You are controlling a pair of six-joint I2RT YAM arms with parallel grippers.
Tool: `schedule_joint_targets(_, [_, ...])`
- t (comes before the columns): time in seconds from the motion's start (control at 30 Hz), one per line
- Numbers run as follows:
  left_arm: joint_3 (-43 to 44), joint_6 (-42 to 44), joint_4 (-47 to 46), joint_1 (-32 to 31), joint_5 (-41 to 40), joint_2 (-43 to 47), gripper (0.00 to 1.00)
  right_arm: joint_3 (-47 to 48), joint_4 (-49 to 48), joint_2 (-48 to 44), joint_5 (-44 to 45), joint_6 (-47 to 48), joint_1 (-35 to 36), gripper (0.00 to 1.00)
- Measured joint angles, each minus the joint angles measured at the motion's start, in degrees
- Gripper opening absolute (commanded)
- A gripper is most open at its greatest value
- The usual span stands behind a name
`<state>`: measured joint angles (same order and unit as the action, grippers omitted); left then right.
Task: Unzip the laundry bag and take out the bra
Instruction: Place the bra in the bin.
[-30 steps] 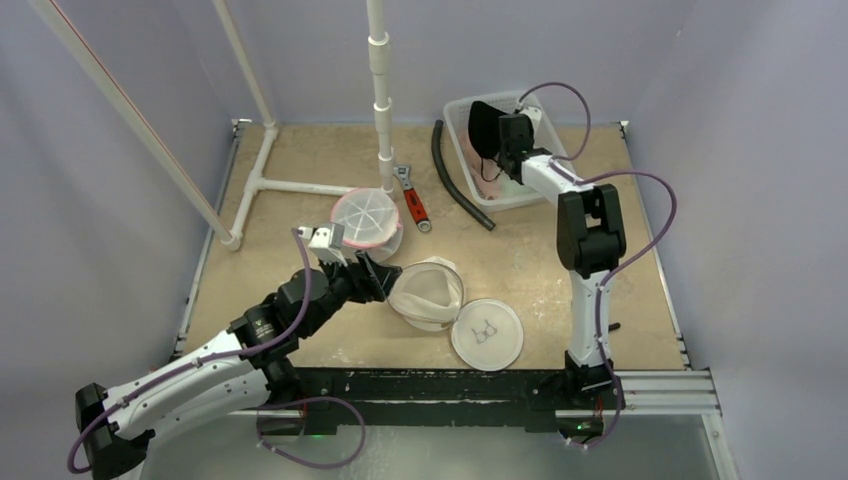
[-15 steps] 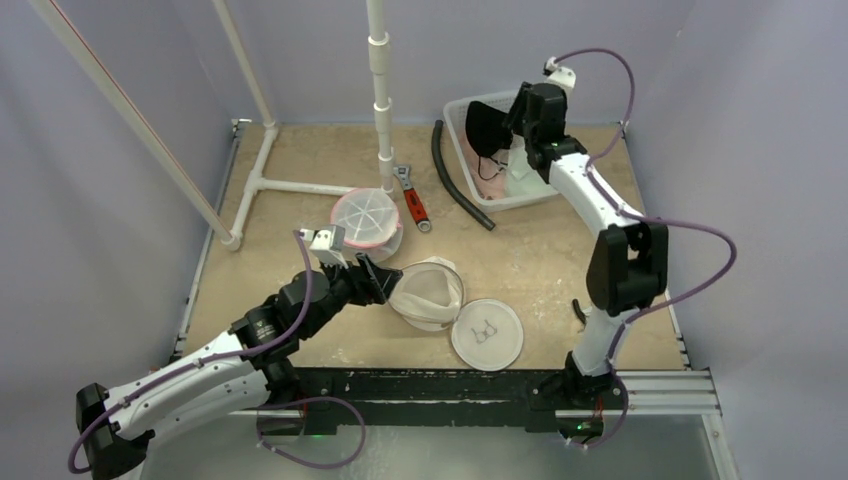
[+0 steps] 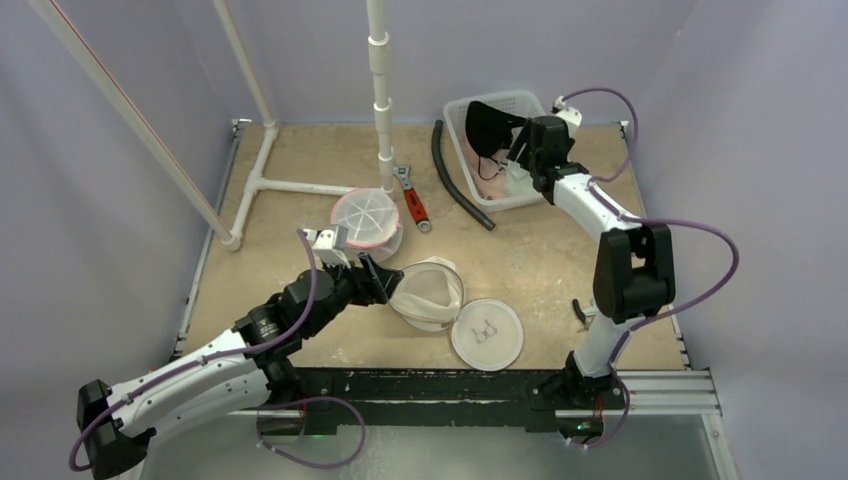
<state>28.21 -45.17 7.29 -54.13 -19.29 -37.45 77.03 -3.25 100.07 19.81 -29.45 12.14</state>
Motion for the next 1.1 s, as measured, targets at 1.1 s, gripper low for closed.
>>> schedule_joint_targets(1.1, [-0.9,-1.3,0.6,0.0,-0.2,0.3,0.71,6.2,4.3,12.8,-11.6,-0.7,-2.4,0.73])
